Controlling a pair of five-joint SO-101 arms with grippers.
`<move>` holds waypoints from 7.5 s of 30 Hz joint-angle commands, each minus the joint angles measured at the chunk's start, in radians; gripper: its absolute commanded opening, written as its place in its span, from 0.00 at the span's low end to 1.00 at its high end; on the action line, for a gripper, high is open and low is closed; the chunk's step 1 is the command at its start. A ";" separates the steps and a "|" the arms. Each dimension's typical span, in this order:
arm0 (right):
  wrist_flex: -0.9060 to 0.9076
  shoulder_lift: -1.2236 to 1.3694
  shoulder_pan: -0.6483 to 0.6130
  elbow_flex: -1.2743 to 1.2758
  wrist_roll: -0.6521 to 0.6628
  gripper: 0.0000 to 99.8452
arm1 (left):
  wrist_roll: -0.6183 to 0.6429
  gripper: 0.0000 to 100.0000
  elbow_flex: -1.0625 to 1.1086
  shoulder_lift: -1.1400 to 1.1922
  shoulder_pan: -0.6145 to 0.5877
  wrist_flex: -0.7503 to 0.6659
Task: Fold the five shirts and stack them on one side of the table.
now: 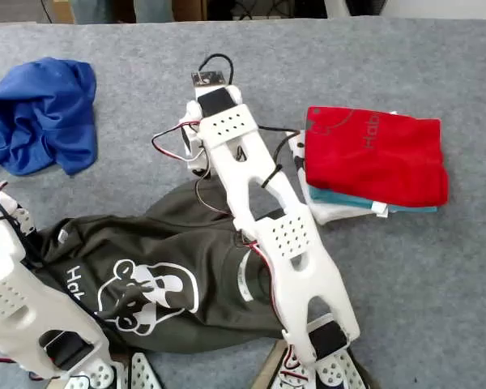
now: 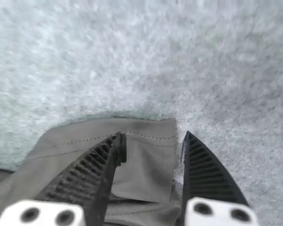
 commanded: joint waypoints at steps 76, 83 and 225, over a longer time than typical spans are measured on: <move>-0.431 -1.491 0.008 -0.124 0.381 0.01 | 0.008 0.03 -0.664 -1.432 0.033 0.086; -0.448 -1.474 0.006 -0.056 0.416 0.01 | 0.006 0.03 -0.656 -1.439 0.033 0.080; 0.005 -0.760 0.253 0.489 0.858 0.01 | -0.519 0.03 1.273 -1.697 0.395 -0.448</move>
